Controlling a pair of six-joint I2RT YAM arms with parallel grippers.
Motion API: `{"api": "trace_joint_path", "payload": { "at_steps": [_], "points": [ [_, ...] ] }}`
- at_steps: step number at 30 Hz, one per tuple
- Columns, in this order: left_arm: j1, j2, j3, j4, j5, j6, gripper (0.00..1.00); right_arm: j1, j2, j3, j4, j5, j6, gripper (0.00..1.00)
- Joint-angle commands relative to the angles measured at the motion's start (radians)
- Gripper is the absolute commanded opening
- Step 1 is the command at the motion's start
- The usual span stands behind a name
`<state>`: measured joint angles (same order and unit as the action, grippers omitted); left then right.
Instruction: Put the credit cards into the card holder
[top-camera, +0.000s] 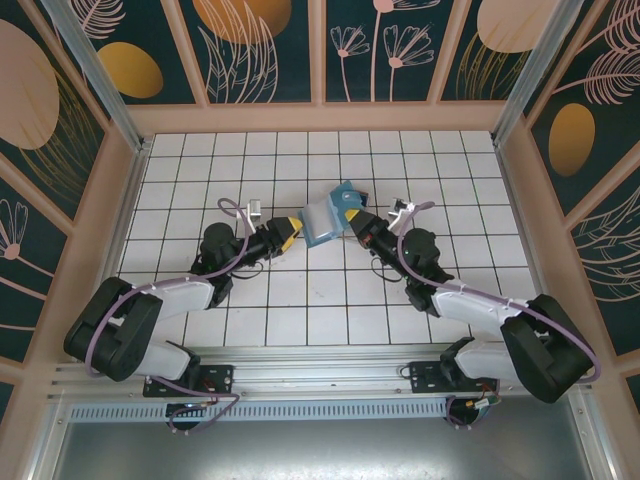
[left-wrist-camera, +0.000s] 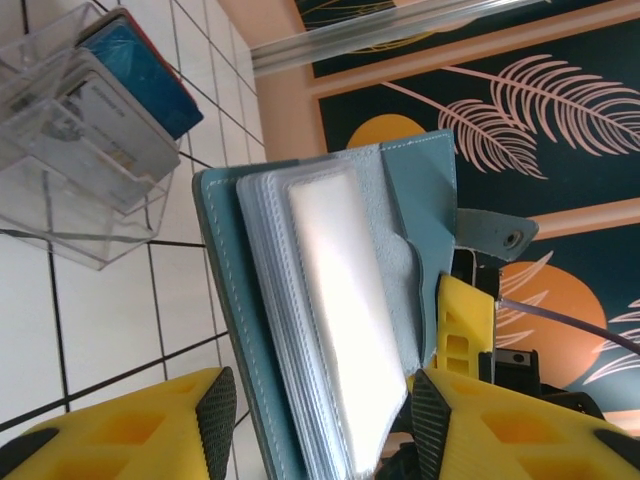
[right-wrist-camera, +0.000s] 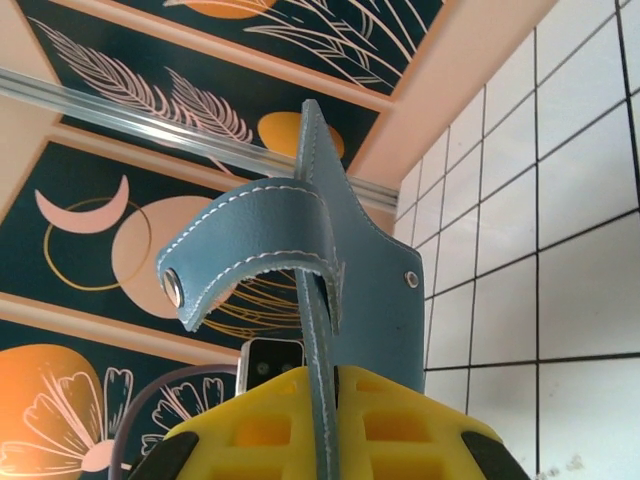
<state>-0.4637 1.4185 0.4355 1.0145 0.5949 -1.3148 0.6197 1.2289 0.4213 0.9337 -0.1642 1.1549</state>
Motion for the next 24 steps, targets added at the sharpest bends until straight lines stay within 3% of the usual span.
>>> {"api": "trace_joint_path", "payload": {
  "at_steps": [1, 16, 18, 22, 24],
  "points": [
    [0.0, 0.001, 0.019, 0.073, 0.023, -0.017, 0.53, -0.011, -0.037, 0.04, 0.077, -0.036, 0.009, 0.0],
    [0.0, 0.128, 0.063, 0.306, 0.088, -0.106, 0.48, -0.009, 0.002, 0.068, 0.148, -0.071, 0.047, 0.0],
    [0.0, 0.142, 0.073, 0.355, 0.102, -0.123, 0.41, -0.008, 0.009, 0.07, 0.15, -0.077, 0.051, 0.0],
    [0.001, 0.149, 0.087, 0.381, 0.113, -0.126, 0.18, -0.01, 0.016, 0.062, 0.165, -0.066, 0.063, 0.0],
    [0.0, 0.147, 0.089, 0.381, 0.115, -0.124, 0.14, -0.011, 0.021, 0.064, 0.164, -0.066, 0.064, 0.0]
  ]
}}
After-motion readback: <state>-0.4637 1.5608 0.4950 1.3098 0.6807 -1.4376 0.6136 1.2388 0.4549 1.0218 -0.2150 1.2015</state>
